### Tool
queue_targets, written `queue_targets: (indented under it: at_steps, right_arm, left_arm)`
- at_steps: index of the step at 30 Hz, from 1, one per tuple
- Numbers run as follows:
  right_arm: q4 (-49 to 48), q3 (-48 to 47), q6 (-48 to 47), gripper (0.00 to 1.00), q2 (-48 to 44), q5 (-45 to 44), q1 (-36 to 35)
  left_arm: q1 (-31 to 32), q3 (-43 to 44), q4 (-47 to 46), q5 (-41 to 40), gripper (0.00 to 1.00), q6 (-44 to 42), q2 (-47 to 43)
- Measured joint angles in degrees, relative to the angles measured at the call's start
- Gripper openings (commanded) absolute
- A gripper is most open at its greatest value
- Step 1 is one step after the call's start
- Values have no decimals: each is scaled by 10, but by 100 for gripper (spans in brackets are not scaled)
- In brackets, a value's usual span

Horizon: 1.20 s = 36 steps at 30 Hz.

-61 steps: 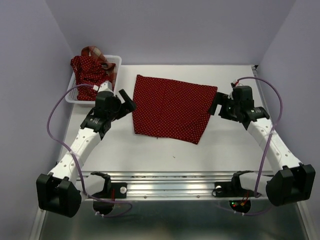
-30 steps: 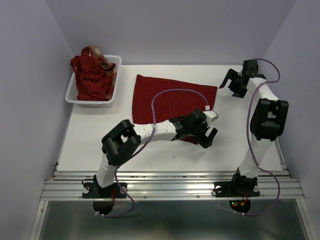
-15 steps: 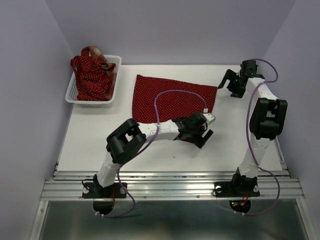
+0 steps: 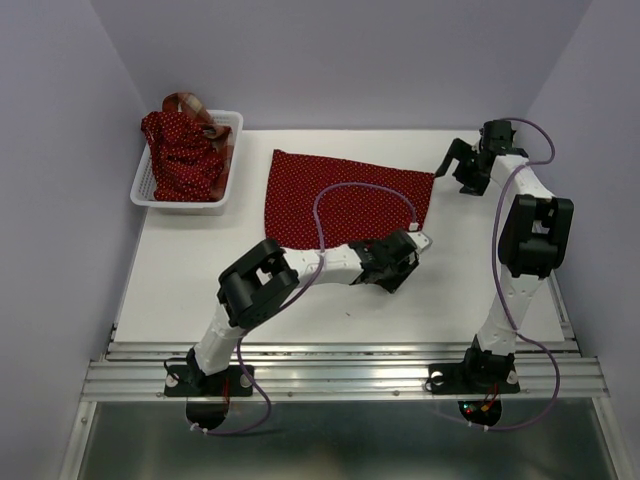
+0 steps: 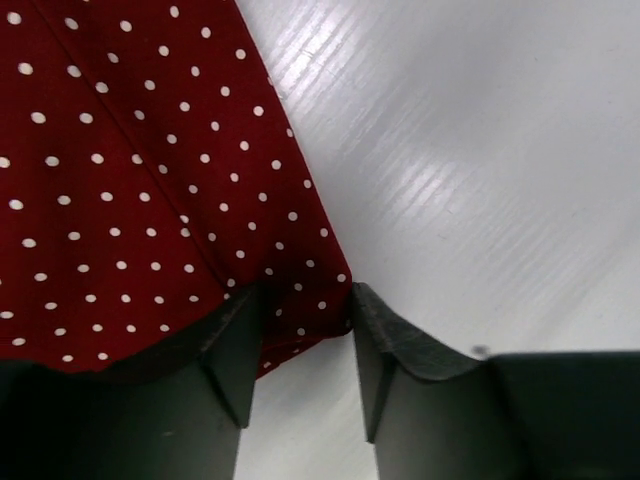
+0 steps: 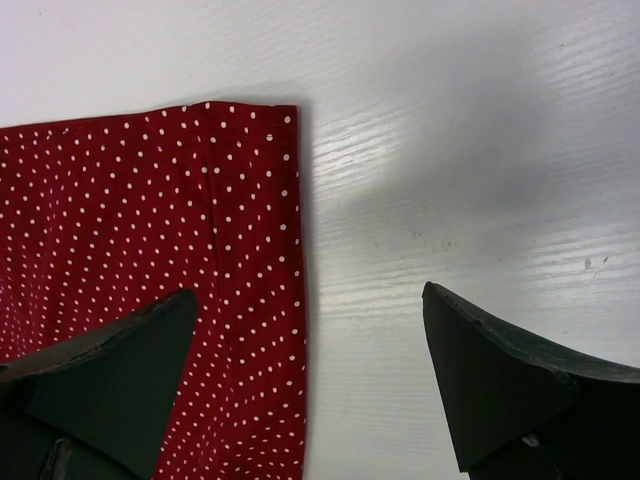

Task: Fold and stack the skirts
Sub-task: Fold the skirt

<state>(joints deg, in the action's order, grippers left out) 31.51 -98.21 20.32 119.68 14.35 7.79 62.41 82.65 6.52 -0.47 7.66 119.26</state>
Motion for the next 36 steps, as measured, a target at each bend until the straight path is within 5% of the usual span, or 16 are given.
queue_targets:
  at_steps: [3,21,30,36]
  right_arm:
    - [0,0,0,100,1,4,0]
    - [-1,-17,-25,95,57,15,0]
    - [-20,-34,-28,64,90,67,0]
    - [-33,-37,-23,31,106,90,0]
  left_arm:
    - [7,9,2,-26,0,-4,8]
    - [28,5,0,-45,0,51,6]
    - [28,-2,-5,-36,0,71,2]
    - [28,-4,-5,-26,0,77,0]
